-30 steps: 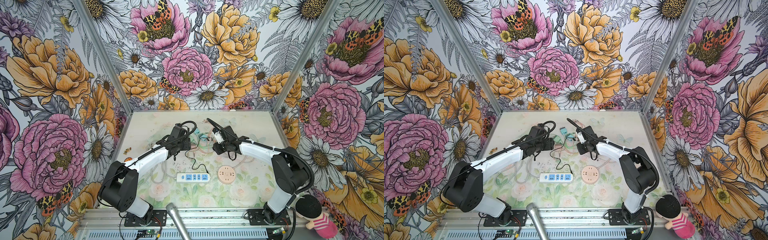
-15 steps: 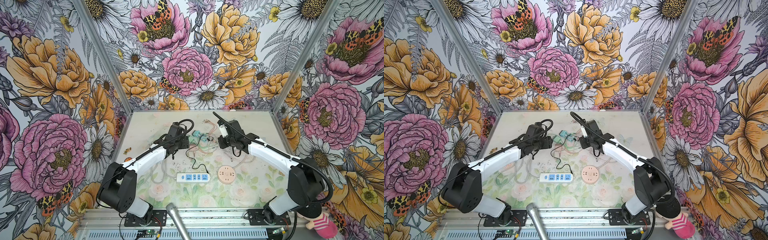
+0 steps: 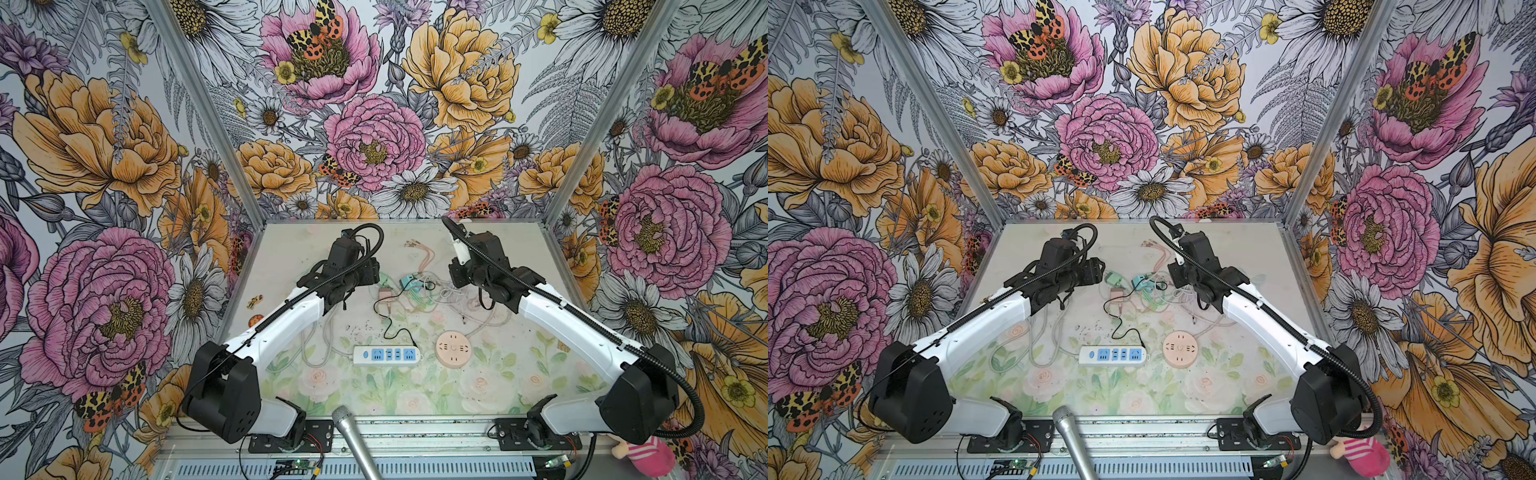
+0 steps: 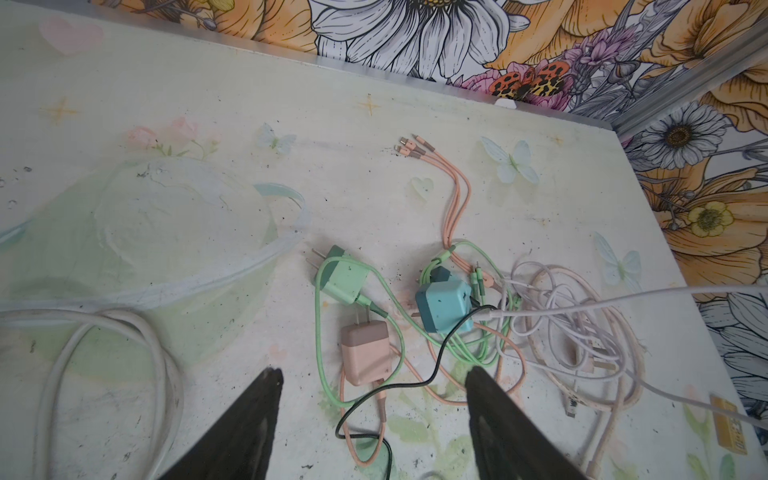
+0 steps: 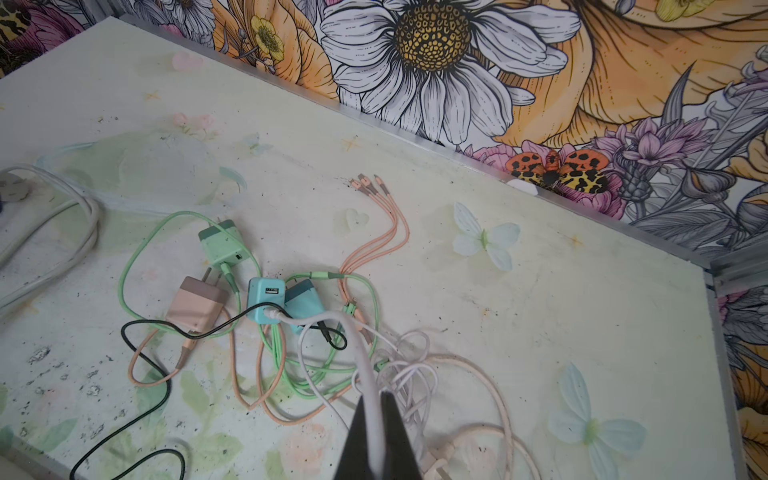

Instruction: Insert the plug

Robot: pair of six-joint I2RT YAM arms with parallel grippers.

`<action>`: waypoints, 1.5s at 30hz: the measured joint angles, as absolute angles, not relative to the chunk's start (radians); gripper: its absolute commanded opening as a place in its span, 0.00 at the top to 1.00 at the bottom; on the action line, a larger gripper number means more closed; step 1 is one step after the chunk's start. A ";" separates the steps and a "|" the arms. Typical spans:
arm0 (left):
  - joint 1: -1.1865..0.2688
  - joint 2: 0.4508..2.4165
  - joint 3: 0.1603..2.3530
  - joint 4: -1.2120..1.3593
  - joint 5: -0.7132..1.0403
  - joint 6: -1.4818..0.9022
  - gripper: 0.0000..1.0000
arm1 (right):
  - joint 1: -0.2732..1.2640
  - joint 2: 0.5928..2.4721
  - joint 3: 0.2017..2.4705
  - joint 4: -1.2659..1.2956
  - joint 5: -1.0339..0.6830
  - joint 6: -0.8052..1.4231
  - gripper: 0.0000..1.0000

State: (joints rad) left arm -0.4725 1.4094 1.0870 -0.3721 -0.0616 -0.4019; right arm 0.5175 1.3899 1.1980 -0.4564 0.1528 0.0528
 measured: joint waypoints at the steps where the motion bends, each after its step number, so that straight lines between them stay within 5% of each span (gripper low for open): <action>1: -0.479 1.414 1.098 -0.375 -0.056 -0.393 0.28 | 0.517 1.390 1.211 -0.457 0.149 0.051 1.00; 26: -0.645 1.612 1.120 -0.233 0.175 -0.282 0.29 | 0.517 1.404 1.363 -0.460 0.080 0.035 1.00; 45: -0.762 1.808 1.041 0.165 -0.019 -0.230 0.25 | 0.517 1.444 1.406 -0.460 0.040 0.051 1.00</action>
State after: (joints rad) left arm -0.7624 1.8076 1.0412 0.1650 -0.0185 -0.2302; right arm 0.5175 1.4441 1.4063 -0.4603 0.0402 0.0513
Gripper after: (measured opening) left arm 0.750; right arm 0.058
